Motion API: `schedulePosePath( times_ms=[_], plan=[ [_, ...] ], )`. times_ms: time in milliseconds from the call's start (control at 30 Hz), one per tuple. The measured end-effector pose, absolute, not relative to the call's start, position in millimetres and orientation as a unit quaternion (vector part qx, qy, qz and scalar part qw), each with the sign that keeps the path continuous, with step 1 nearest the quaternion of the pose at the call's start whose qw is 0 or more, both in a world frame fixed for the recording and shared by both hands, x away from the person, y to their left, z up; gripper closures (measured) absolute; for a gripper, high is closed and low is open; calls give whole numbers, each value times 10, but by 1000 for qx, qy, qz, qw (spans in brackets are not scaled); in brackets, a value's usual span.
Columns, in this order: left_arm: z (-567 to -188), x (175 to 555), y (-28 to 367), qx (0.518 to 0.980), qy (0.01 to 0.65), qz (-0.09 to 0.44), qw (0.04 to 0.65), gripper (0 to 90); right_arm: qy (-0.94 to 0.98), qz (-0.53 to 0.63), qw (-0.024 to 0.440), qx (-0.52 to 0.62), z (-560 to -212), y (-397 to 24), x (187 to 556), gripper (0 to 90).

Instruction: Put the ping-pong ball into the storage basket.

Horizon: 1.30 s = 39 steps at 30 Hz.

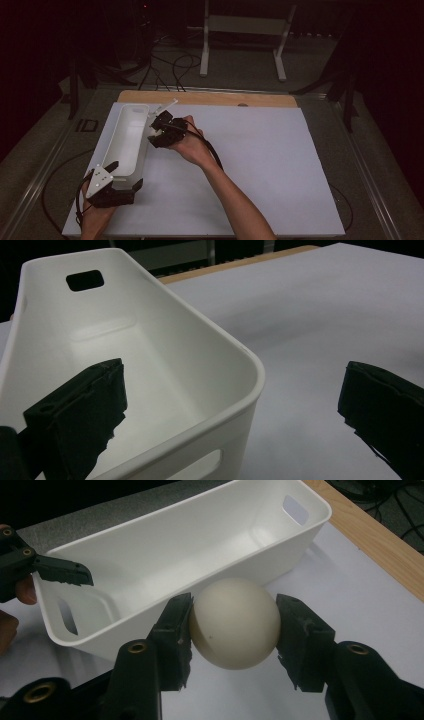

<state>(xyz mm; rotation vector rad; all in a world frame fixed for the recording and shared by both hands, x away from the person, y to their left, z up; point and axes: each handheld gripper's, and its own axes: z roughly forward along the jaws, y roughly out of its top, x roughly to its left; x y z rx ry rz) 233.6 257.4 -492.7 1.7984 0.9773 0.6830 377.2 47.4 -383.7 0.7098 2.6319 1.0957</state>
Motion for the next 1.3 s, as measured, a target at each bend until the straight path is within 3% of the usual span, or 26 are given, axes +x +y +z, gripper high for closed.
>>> schedulePosePath(
  times_ms=[1300],
  plan=[
    [-4924,2343,2575,732,399,280,476,0,889,383,103,228,-3750,791,3760,504]
  ],
)
